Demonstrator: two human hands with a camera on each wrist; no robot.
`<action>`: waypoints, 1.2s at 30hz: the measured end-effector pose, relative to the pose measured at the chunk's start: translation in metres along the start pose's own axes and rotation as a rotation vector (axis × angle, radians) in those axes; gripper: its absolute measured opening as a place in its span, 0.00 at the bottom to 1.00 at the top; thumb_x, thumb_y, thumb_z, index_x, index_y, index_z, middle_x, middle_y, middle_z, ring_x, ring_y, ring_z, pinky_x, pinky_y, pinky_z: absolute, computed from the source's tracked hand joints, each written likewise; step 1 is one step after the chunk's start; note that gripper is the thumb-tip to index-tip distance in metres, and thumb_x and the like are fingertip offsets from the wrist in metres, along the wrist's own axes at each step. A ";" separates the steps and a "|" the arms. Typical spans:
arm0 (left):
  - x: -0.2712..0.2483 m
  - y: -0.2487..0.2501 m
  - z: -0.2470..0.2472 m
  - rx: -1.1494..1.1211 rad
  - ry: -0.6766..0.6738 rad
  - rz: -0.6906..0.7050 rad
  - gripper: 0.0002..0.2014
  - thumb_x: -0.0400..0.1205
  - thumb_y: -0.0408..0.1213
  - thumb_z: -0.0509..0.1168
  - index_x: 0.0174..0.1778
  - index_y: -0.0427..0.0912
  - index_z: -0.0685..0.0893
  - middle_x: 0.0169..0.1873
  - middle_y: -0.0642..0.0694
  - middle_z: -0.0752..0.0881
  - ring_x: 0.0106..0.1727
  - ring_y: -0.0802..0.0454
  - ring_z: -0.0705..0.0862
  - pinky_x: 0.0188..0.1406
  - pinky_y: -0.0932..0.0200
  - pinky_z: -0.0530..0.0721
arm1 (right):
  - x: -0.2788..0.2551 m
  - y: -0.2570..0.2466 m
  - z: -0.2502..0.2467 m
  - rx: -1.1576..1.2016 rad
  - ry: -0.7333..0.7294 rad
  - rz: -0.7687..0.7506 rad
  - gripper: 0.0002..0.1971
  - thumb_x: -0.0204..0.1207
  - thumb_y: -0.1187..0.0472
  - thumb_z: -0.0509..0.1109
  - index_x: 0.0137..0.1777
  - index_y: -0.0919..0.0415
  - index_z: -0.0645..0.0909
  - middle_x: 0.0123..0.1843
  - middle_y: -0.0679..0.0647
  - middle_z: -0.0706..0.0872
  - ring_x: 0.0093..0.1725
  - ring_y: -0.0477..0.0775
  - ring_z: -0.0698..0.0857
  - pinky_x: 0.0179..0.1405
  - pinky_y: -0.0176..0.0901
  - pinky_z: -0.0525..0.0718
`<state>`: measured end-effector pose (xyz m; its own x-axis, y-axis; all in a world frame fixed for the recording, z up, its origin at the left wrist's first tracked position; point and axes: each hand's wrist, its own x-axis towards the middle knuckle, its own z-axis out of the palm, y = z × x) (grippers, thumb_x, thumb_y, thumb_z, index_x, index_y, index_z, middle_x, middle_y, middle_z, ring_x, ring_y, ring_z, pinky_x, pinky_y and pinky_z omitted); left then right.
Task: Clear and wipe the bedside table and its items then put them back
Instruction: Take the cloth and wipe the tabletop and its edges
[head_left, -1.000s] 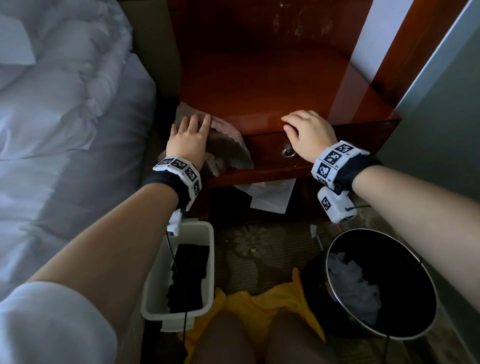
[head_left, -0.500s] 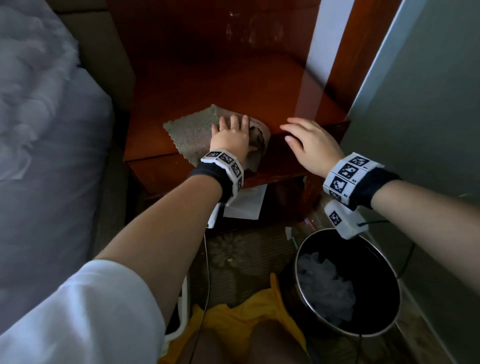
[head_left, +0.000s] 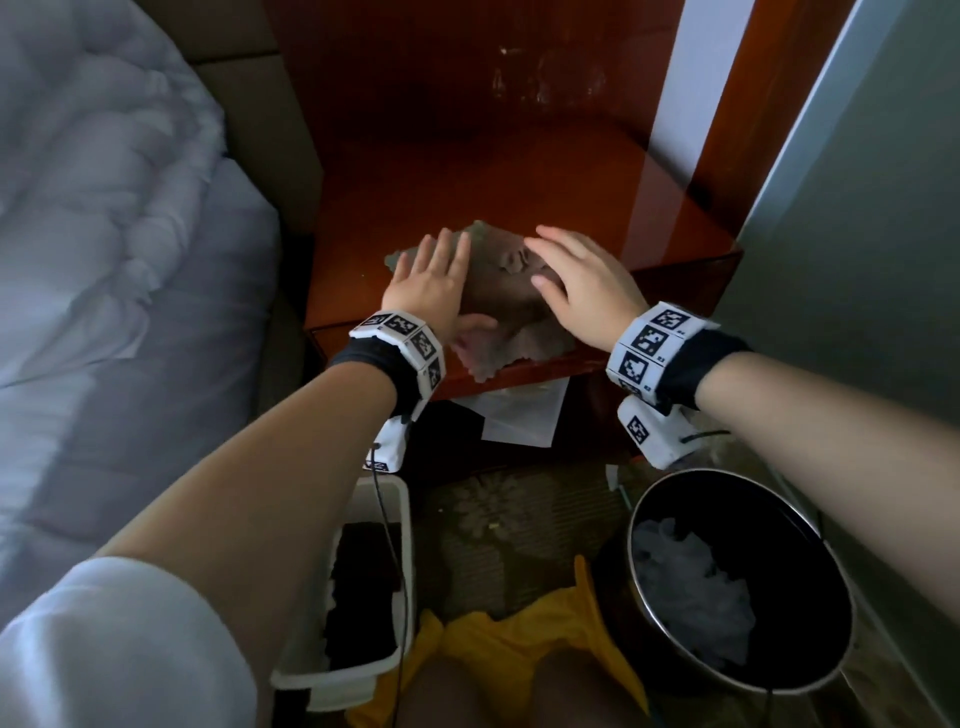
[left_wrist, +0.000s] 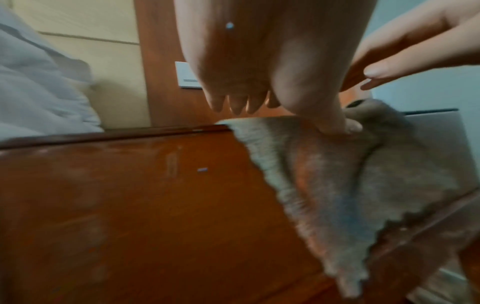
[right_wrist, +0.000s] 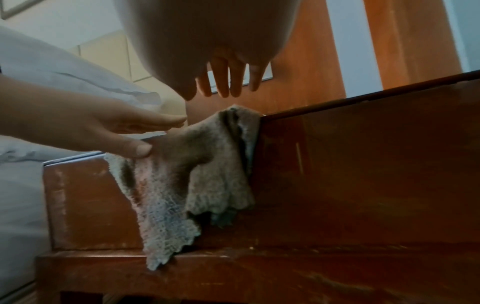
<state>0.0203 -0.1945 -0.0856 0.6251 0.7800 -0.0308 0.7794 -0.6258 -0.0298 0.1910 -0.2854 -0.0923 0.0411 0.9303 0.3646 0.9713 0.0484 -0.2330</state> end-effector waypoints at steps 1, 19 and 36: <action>-0.008 -0.016 0.002 -0.003 0.003 -0.040 0.52 0.75 0.64 0.61 0.83 0.41 0.39 0.83 0.41 0.43 0.84 0.42 0.43 0.83 0.44 0.45 | 0.005 -0.009 0.003 -0.009 -0.010 -0.026 0.23 0.83 0.57 0.59 0.77 0.60 0.68 0.80 0.55 0.67 0.80 0.57 0.64 0.77 0.49 0.63; -0.044 -0.070 0.006 -0.155 0.117 -0.199 0.35 0.82 0.60 0.52 0.80 0.42 0.62 0.81 0.42 0.61 0.83 0.47 0.56 0.80 0.49 0.58 | 0.027 -0.039 0.037 -0.168 -0.144 -0.090 0.22 0.84 0.51 0.57 0.77 0.53 0.69 0.79 0.53 0.71 0.78 0.54 0.71 0.67 0.51 0.76; 0.004 -0.020 -0.012 -0.126 0.032 -0.162 0.31 0.81 0.63 0.53 0.75 0.47 0.70 0.71 0.44 0.74 0.69 0.41 0.76 0.57 0.45 0.79 | -0.008 0.066 -0.022 -0.348 -0.143 0.062 0.37 0.77 0.40 0.63 0.82 0.53 0.57 0.84 0.58 0.56 0.84 0.60 0.53 0.82 0.58 0.49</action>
<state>0.0077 -0.1791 -0.0728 0.4907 0.8713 -0.0039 0.8677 -0.4882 0.0936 0.2601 -0.2982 -0.0907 0.0927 0.9702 0.2240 0.9905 -0.1128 0.0785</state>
